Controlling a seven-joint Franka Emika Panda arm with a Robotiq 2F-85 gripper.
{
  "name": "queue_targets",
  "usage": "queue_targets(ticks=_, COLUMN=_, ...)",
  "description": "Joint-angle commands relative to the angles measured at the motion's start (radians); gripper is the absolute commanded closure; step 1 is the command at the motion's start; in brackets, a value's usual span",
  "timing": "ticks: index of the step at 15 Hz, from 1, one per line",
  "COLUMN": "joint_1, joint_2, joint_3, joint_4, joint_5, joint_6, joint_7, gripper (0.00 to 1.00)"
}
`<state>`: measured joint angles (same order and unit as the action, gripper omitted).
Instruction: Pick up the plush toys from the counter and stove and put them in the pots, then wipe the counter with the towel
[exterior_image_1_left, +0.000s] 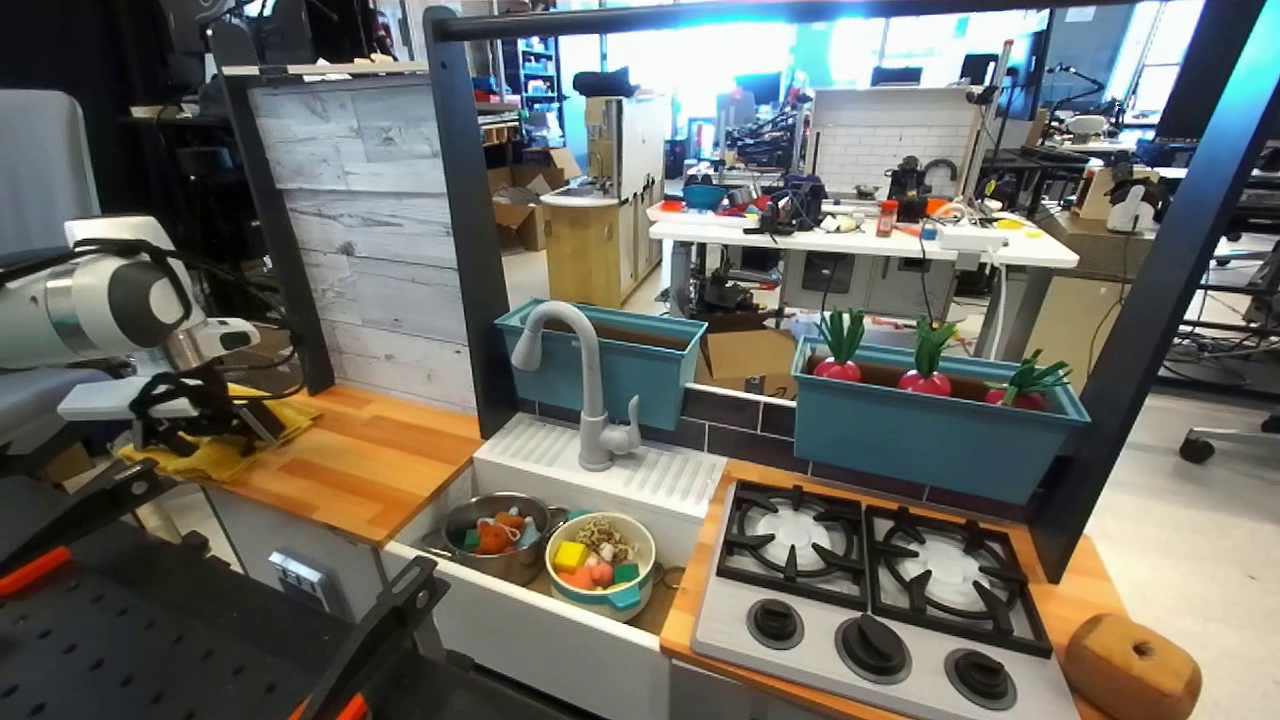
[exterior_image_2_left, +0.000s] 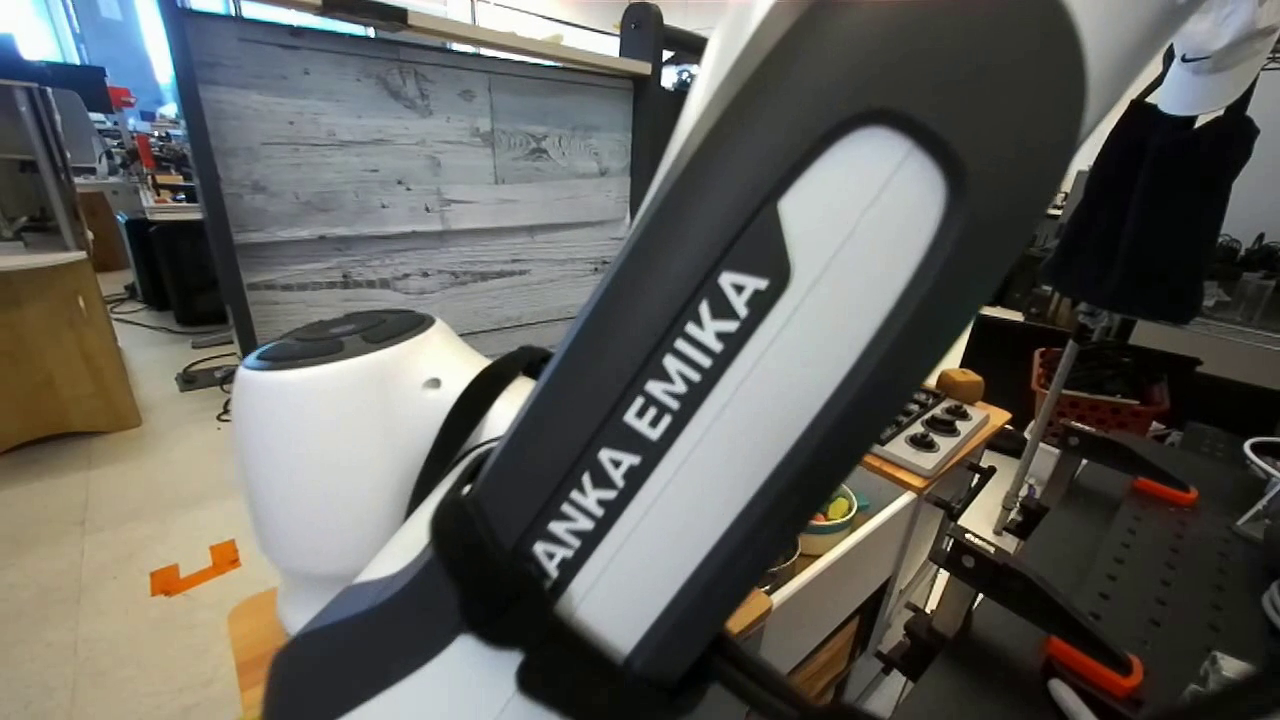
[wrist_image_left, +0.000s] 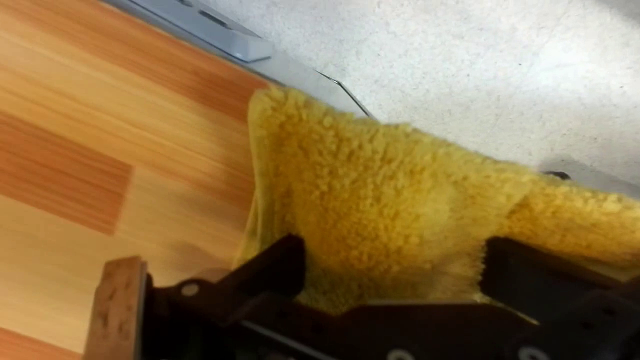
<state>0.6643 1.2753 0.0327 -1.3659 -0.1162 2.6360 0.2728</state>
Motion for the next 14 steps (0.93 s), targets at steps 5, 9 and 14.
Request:
queue_targets(ticks=5, joint_1=-0.086, joint_2=-0.231, joint_3=-0.163, joint_4=-0.344, joint_5=0.005, joint_6=-0.062, joint_7=0.152, gripper=0.0)
queue_targets(ticks=9, joint_1=-0.135, joint_2=-0.157, joint_3=-0.128, joint_4=-0.258, joint_5=-0.015, joint_6=0.068, joint_7=0.111, gripper=0.0)
queue_targets(ticks=14, joint_1=-0.068, joint_2=-0.031, joint_3=-0.06, joint_4=-0.094, joint_5=-0.015, joint_6=0.133, joint_7=0.082, gripper=0.0)
